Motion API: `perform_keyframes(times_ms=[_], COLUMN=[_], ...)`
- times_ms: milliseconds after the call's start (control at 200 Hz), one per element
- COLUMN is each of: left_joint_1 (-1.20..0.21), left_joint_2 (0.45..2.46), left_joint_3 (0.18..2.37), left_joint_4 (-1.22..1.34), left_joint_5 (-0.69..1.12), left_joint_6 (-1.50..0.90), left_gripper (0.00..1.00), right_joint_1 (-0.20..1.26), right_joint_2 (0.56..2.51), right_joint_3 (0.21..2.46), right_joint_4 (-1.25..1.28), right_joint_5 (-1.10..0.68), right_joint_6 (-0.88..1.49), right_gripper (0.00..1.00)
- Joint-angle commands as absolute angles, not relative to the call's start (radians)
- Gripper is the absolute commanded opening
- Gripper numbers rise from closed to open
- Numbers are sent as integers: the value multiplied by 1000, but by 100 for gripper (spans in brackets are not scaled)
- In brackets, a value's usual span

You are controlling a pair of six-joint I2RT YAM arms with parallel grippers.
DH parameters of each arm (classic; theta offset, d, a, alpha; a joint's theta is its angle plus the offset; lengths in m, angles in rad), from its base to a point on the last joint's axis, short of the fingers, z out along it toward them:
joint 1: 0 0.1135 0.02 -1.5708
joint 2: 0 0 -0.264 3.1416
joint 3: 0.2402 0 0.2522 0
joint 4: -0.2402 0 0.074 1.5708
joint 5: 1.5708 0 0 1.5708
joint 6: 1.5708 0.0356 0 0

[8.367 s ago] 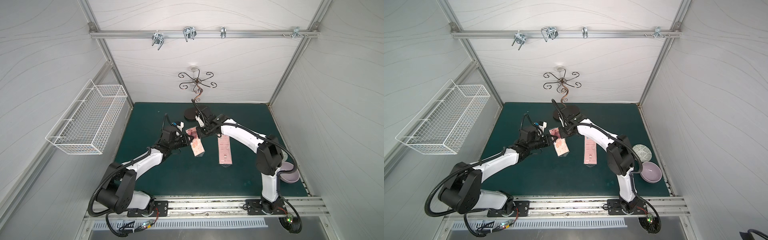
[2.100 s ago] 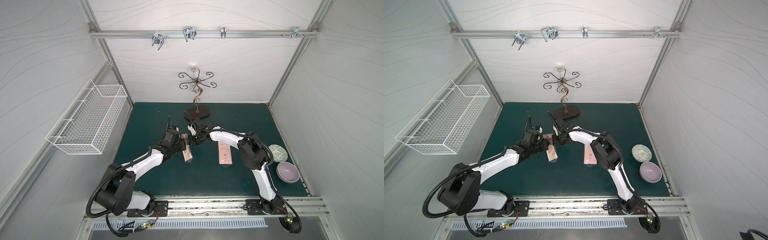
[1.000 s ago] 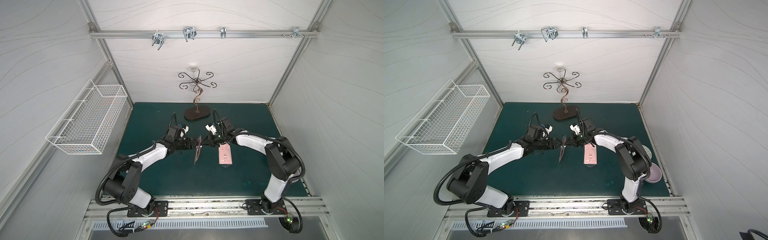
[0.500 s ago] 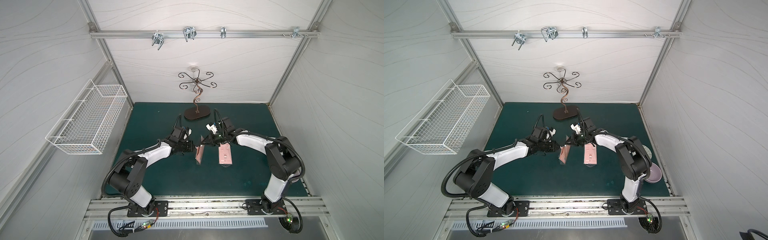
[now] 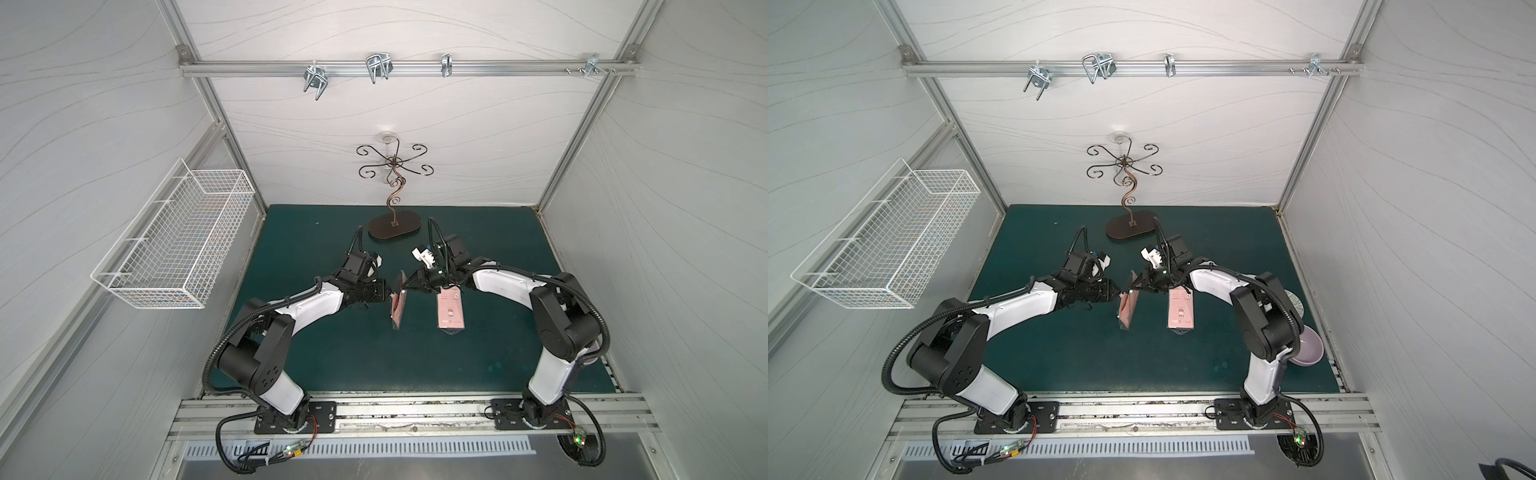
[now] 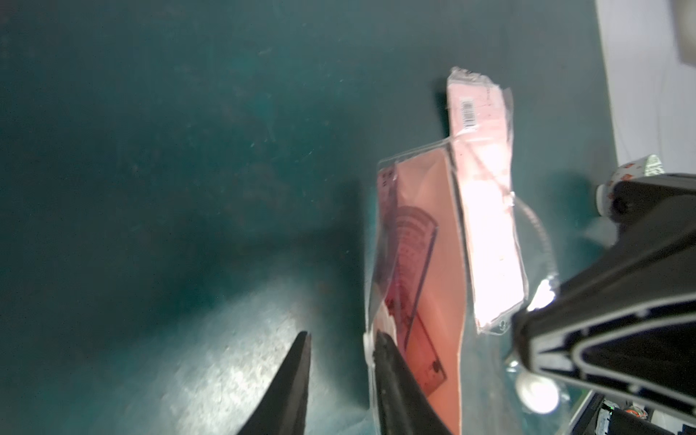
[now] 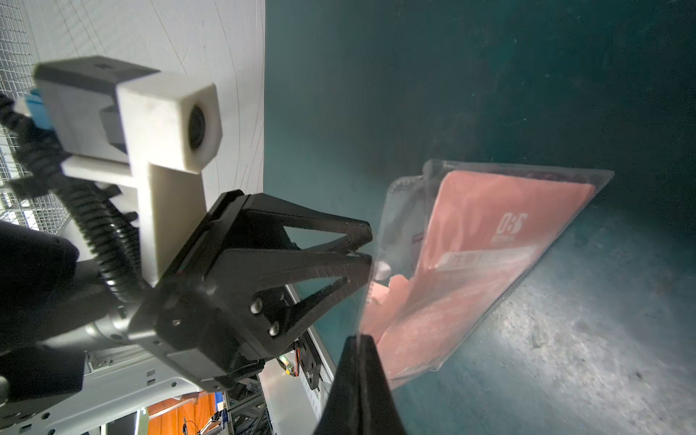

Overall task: Open the ruler set and take out the ruler
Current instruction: Open the ruler set bag.

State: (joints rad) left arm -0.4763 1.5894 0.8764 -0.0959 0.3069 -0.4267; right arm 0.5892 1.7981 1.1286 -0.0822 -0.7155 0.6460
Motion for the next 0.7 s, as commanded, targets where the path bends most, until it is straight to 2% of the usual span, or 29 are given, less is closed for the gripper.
perform_keyframes(times_ms=[0,210,295,335,465,550,580,695], left_joint_1=[-480,-500,-507,-507,-508,-514,-516,-521], left_joint_2=[1634,1675,1693,1698,1705,1708,1710,1720], left_joint_3=[909,932,946,949,952,950,949,950], left_joint_4=[-19,12,9,9,36,57,58,57], left_joint_5=[347,376,376,380,411,438,441,444], left_joint_6=[-433,-444,-436,-432,-432,-436,-435,-426], left_gripper=[30,18,17,13,12,7,0,0], right_joint_1=[586,583,584,584,583,580,580,578], right_joint_2=[1797,1796,1797,1797,1795,1791,1788,1790], right_joint_3=[1111,1097,1087,1082,1060,1053,1051,1055], right_joint_4=[-52,-27,-9,0,49,67,75,76], right_joint_5=[-734,-735,-738,-744,-757,-754,-751,-743], right_joint_6=[630,631,628,629,622,621,619,615], right_gripper=[0,0,0,0,0,0,0,0])
